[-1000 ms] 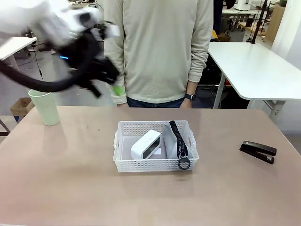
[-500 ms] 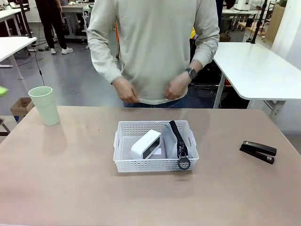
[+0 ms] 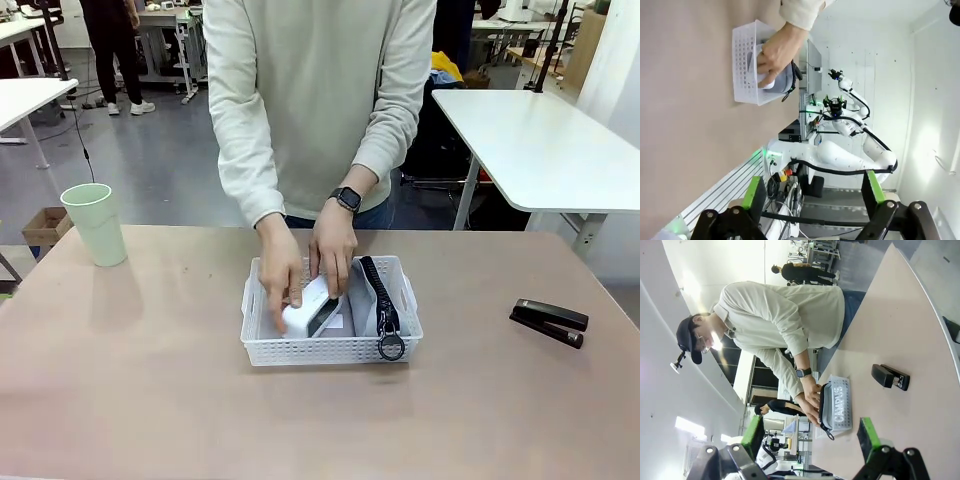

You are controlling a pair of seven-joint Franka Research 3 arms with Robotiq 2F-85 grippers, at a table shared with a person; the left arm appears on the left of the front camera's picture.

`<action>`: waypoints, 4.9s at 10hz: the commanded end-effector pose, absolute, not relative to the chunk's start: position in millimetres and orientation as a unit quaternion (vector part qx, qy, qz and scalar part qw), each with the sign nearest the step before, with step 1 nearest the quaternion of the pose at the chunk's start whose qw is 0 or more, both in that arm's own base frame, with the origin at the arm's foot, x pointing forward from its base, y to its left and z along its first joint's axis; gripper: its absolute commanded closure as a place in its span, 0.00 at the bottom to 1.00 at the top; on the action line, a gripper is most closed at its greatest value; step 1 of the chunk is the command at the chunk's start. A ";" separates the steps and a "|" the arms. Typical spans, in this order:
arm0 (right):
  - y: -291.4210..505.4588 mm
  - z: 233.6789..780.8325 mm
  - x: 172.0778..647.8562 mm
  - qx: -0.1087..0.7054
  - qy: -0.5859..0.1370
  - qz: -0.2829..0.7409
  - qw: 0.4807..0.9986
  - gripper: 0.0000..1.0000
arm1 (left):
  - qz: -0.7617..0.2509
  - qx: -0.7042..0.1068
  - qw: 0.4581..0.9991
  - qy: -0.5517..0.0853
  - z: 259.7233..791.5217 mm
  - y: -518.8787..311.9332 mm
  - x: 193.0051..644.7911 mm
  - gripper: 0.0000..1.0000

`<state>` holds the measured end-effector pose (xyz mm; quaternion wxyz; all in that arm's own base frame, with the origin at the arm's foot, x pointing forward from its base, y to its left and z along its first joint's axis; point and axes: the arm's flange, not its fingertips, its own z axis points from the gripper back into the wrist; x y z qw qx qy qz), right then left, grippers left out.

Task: Efficiently arrange items inside the basket to fit them all.
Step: Pick up the Digital clock and place it inside the Organizing basket, then pick up the Stapler and place it inside the Organizing basket.

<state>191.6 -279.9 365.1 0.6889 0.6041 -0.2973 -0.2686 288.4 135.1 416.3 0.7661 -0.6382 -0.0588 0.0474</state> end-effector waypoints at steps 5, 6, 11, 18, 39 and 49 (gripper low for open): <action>-279.8 364.9 189.9 0.603 -0.306 -0.256 0.691 0.00 | 0.053 -0.629 0.772 -0.069 442.6 143.3 268.5 0.00; -279.8 364.9 189.9 0.603 -0.306 -0.256 0.691 0.00 | 0.053 -0.629 0.772 -0.069 442.6 143.3 268.5 0.00; -279.8 364.9 189.9 0.603 -0.306 -0.256 0.691 0.00 | 0.053 -0.629 0.772 -0.069 442.6 143.3 268.5 0.00; -107.8 467.1 304.6 0.304 -0.188 -0.042 0.933 0.00 | 0.053 -0.629 0.772 -0.069 442.6 143.3 268.5 0.00; -8.4 400.6 438.4 0.074 -0.004 0.001 0.997 0.00 | 0.053 -0.629 0.772 -0.069 442.6 143.3 268.5 0.00; -12.7 362.9 440.6 0.011 -0.027 0.419 0.908 0.00 | 0.053 -0.629 0.772 -0.069 442.6 143.3 268.5 0.00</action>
